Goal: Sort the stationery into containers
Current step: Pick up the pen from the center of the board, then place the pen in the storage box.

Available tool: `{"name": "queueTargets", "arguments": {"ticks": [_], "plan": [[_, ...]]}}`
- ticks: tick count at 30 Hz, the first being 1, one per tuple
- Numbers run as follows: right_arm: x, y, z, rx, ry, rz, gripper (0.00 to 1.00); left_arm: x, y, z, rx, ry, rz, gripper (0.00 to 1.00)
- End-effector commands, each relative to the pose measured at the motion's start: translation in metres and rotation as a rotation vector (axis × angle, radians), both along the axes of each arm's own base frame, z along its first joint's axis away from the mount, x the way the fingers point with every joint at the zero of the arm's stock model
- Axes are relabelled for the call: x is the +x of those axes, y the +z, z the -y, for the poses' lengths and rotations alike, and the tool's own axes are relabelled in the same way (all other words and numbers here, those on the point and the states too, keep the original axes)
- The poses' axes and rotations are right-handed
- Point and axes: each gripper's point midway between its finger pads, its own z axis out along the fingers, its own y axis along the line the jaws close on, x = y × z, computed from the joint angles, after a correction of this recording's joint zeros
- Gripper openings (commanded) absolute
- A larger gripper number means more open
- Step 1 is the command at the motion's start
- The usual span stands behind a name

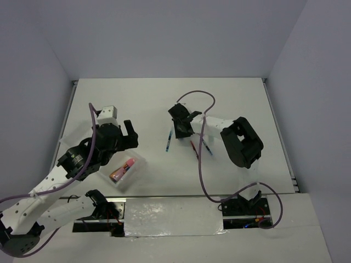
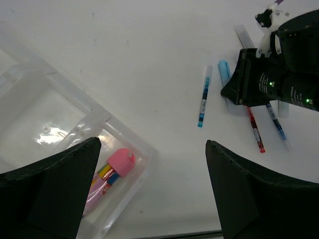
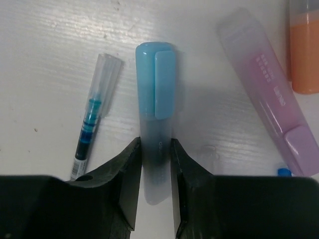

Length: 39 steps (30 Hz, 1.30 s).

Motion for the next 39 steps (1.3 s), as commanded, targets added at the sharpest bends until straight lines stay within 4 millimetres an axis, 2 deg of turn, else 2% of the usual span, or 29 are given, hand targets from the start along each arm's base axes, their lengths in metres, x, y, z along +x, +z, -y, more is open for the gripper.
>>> {"name": "queueTargets", "arguments": {"ticks": [1,2,3,4,5,6,7,8,9,10,12,14,16,19,23,26,27,29,34,35,36,38,39], "plan": [[-0.007,0.033,-0.014,0.114,0.030,0.058,0.24,0.008,0.000,0.036,-0.068,-0.133,0.014,0.99],[-0.018,0.033,-0.014,0.134,0.050,0.052,0.22,0.012,0.005,0.045,-0.100,-0.159,0.031,0.99],[-0.017,0.063,-0.022,0.212,0.072,0.117,0.20,0.014,0.001,0.052,-0.107,-0.180,0.020,0.99],[-0.030,0.065,-0.024,0.260,0.113,0.097,0.19,0.012,0.002,0.062,-0.134,-0.219,0.014,0.99],[-0.036,0.074,-0.028,0.300,0.138,0.109,0.18,0.013,0.003,0.068,-0.157,-0.236,0.014,0.99],[-0.037,0.105,-0.033,0.372,0.160,0.177,0.17,0.016,0.007,0.077,-0.190,-0.256,0.031,0.99],[-0.056,0.105,-0.039,0.425,0.228,0.150,0.16,0.015,0.014,0.089,-0.240,-0.299,0.047,0.99],[-0.063,0.115,-0.042,0.470,0.263,0.169,0.16,0.013,0.012,0.092,-0.251,-0.316,0.032,0.99],[-0.066,0.137,-0.054,0.548,0.319,0.238,0.16,0.014,0.016,0.100,-0.285,-0.335,0.051,0.99],[-0.089,0.149,-0.056,0.621,0.393,0.246,0.16,0.014,0.019,0.105,-0.316,-0.349,0.051,0.99],[-0.104,0.182,-0.069,0.763,0.489,0.312,0.16,0.013,0.021,0.117,-0.363,-0.388,0.050,0.99],[-0.129,0.199,-0.074,0.874,0.569,0.294,0.17,0.010,0.021,0.129,-0.416,-0.424,0.035,0.99],[-0.141,0.217,-0.078,0.943,0.605,0.327,0.17,0.010,0.029,0.138,-0.478,-0.446,0.049,0.99],[-0.153,0.235,-0.079,1.004,0.639,0.354,0.17,0.009,0.026,0.142,-0.514,-0.451,0.040,0.99],[-0.161,0.258,-0.076,1.060,0.662,0.417,0.17,0.013,0.011,0.137,-0.490,-0.403,0.009,0.99],[-0.167,0.264,-0.076,1.086,0.683,0.418,0.17,0.013,0.011,0.137,-0.503,-0.403,0.021,0.88],[-0.170,0.264,-0.077,1.093,0.693,0.411,0.17,0.013,0.012,0.137,-0.508,-0.404,0.026,0.74],[-0.172,0.266,-0.079,1.106,0.704,0.409,0.17,0.013,0.013,0.137,-0.514,-0.404,0.037,0.53],[-0.179,0.266,-0.085,1.141,0.736,0.384,0.18,0.014,0.014,0.138,-0.507,-0.409,0.039,0.51],[-0.178,0.268,-0.086,1.146,0.737,0.388,0.18,0.013,0.015,0.138,-0.510,-0.414,0.045,0.46],[-0.178,0.267,-0.087,1.150,0.736,0.382,0.18,0.014,0.015,0.139,-0.506,-0.417,0.045,0.31],[-0.178,0.270,-0.089,1.155,0.743,0.383,0.20,0.015,0.012,0.135,-0.472,-0.409,0.041,0.14],[-0.177,0.268,-0.090,1.150,0.743,0.381,0.28,0.015,0.008,0.131,-0.442,-0.399,0.035,0.00]]}}
